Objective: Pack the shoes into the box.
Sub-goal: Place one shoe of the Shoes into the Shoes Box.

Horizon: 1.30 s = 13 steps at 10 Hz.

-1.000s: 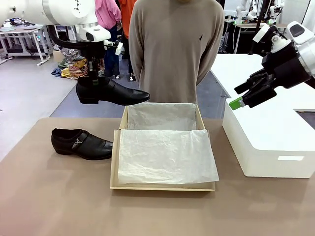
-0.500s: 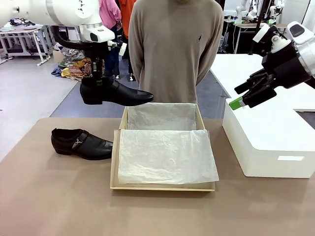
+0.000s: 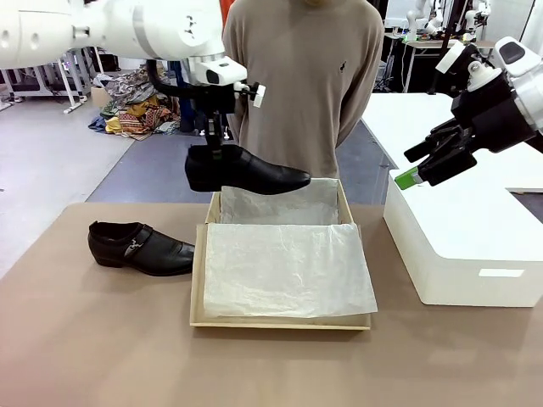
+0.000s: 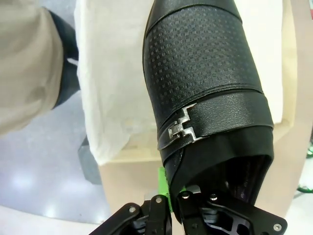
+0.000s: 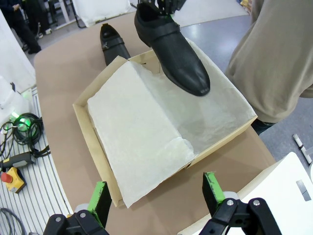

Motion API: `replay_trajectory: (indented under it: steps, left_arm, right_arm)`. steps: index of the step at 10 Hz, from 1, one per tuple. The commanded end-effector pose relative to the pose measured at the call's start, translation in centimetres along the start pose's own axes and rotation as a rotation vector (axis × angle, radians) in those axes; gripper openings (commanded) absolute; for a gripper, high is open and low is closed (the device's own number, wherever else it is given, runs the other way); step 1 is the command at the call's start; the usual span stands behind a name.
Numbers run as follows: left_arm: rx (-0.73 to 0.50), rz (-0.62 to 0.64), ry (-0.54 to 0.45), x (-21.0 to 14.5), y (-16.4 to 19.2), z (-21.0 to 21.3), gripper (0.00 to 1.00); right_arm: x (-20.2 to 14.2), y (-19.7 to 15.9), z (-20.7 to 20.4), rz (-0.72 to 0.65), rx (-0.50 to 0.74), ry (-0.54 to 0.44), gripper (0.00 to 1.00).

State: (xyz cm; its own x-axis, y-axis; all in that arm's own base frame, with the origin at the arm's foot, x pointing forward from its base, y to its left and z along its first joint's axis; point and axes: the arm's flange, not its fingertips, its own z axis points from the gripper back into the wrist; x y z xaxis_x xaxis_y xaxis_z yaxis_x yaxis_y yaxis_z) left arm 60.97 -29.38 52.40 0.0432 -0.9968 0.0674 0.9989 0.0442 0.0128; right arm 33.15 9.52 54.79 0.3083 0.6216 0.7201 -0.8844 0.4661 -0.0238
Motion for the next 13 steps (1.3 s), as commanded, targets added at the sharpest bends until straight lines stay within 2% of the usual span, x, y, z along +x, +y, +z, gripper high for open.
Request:
replay_trajectory:
  steps: [1, 4, 7, 9, 10, 13]
  left_arm:
    - [0.009, 0.007, -0.026, 2.0, 1.0, 0.2, 0.00]
    - [0.026, -0.060, -0.041, 4.0, 0.9, -2.2, 0.00]
    - [0.037, -0.137, -0.038, 4.3, 1.4, -3.9, 0.00]
    - [-0.010, -0.173, -0.040, 4.3, 1.6, -4.4, 0.00]
    - [0.018, -0.121, -0.038, 4.5, 1.0, -5.0, 0.00]
    - [0.018, -0.121, -0.038, 4.5, 1.0, -5.0, 0.00]
  right_arm:
    - [0.0, -0.3, -0.1, 0.015, 0.014, -0.023, 1.00]
    - [0.0, -0.3, -0.1, 0.015, 0.014, -0.023, 1.00]
    - [0.0, -0.3, -0.1, 0.015, 0.014, -0.023, 1.00]
    - [0.0, -0.3, -0.1, 0.015, 0.014, -0.023, 1.00]
    - [0.0, -0.3, -0.1, 0.015, 0.014, -0.023, 1.00]
    - [0.0, -0.3, -0.1, 0.015, 0.014, -0.023, 1.00]
